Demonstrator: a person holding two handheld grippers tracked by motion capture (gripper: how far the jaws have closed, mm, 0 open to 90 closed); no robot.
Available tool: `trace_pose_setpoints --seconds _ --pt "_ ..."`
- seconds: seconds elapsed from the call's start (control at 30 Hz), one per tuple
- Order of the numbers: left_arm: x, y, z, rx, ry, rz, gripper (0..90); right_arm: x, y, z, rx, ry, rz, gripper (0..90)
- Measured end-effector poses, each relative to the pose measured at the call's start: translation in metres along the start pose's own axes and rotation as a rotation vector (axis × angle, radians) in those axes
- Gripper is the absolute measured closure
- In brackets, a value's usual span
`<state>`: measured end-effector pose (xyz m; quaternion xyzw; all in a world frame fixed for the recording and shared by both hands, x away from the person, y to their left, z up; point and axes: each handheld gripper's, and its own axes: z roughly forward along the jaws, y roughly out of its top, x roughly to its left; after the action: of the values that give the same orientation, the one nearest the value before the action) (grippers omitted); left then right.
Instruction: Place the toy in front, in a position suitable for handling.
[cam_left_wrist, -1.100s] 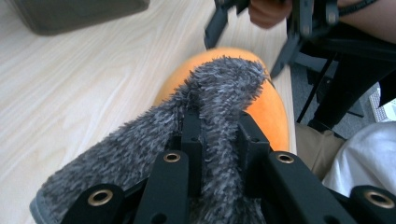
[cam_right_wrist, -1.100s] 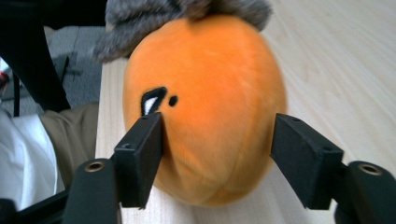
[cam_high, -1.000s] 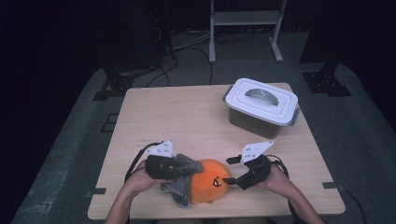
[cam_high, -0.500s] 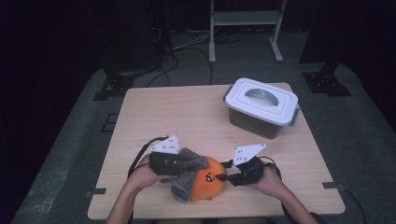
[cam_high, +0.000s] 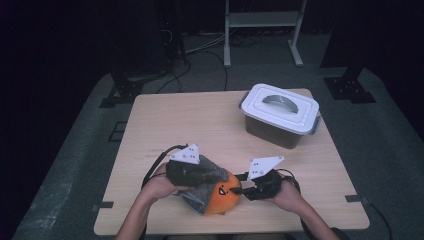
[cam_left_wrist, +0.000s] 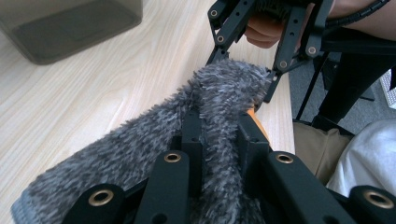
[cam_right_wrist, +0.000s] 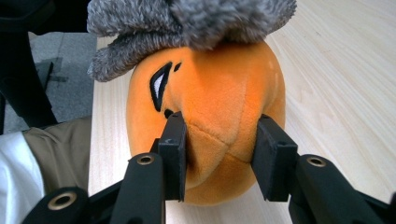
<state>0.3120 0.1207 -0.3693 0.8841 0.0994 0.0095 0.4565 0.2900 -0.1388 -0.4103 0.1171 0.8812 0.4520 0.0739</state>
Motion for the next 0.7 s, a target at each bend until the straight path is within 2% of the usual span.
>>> trace_pose_setpoints --seconds 0.13,0.2,0.33,0.4,0.47,0.5,0.53,0.67,0.7 --pt "-0.002 0.008 0.006 -0.017 -0.027 0.003 76.8 0.005 0.002 0.003 -0.011 0.009 -0.034 58.9" --pt "-0.002 0.010 0.007 -0.006 -0.021 0.006 76.8 0.007 0.001 0.004 -0.012 0.012 -0.049 59.1" --pt "0.006 0.005 -0.003 -0.001 0.039 -0.032 76.8 0.005 -0.003 0.001 -0.013 0.023 -0.055 59.3" --pt "0.010 -0.002 -0.009 0.011 0.050 -0.056 76.8 0.003 -0.005 -0.002 -0.008 0.023 -0.060 59.3" --pt "0.011 -0.009 -0.010 0.005 0.035 -0.080 76.8 0.000 -0.008 -0.003 0.001 0.027 -0.043 58.1" --pt "0.011 -0.013 -0.009 -0.004 0.023 -0.089 76.8 -0.002 -0.009 -0.003 0.002 0.025 -0.039 55.6" --pt "0.011 -0.015 -0.008 -0.003 0.019 -0.090 76.8 -0.003 -0.009 -0.002 0.003 0.031 -0.016 48.1" --pt "0.009 -0.020 -0.005 -0.014 -0.014 -0.096 76.5 -0.007 -0.009 0.001 0.005 0.064 0.050 28.3" --pt "0.008 -0.021 -0.004 -0.021 -0.025 -0.098 76.5 -0.008 -0.009 0.002 0.010 0.075 0.055 26.8"
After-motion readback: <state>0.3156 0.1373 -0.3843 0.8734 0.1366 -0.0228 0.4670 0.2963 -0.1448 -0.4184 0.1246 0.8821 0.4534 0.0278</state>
